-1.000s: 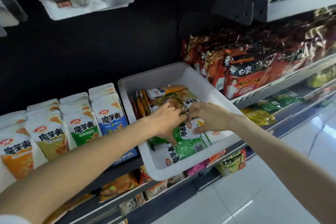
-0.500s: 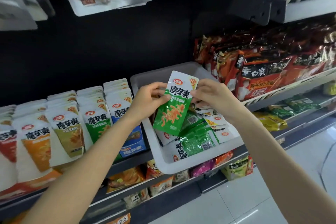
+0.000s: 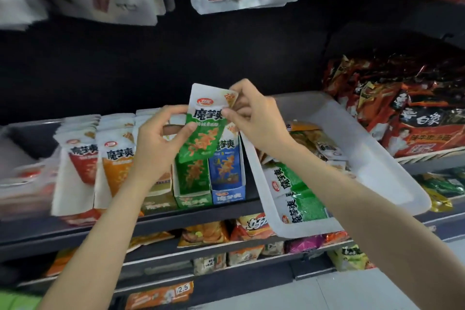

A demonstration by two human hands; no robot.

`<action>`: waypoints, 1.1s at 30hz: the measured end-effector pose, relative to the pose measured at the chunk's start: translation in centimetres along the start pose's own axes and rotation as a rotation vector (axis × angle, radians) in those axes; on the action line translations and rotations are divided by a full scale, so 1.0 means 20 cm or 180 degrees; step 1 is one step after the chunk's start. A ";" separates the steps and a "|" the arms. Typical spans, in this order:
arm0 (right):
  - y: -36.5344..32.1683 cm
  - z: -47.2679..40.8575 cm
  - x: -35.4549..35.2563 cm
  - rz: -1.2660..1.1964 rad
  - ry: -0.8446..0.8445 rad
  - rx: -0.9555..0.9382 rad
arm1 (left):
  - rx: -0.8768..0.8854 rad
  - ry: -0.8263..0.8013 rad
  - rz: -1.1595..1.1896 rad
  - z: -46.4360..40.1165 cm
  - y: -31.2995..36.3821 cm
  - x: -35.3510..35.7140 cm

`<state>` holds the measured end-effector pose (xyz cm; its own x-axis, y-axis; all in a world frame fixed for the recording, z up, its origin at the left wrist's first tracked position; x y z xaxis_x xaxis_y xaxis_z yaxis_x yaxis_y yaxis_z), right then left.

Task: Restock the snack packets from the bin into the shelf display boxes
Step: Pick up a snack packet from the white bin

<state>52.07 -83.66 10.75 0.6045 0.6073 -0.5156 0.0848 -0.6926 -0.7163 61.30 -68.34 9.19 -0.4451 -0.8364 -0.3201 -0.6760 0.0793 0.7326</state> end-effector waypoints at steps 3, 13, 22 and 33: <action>0.01 -0.05 0.14 0.0350 -0.0230 -0.0047 | -0.0381 -0.0089 -0.0331 0.03 -0.17 -0.05; 0.03 -0.12 0.46 0.2729 -0.0764 -0.0394 | -0.0073 0.0143 -0.1795 0.06 -0.30 -0.13; 0.08 -0.11 0.44 0.3015 -0.0492 -0.0587 | 0.0579 -0.0651 -0.3019 0.08 -0.32 0.01; 0.37 0.20 -0.35 0.2140 -0.0094 0.0286 | 0.0490 -0.0771 -0.0349 0.01 0.09 0.24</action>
<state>45.29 -91.46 7.04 0.4808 0.0672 -0.8742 -0.3688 -0.8891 -0.2712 57.87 -72.07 8.84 -0.4792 -0.6923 -0.5396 -0.8005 0.0925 0.5922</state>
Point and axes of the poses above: each hand's wrist, its own z-axis away from the middle knuckle, its own x-axis out of the palm, y = z × x, the point moved 6 cm from there along -z, towards the middle knuckle, and after that the axes turned 4 degrees about x, right-handed, at the moved point
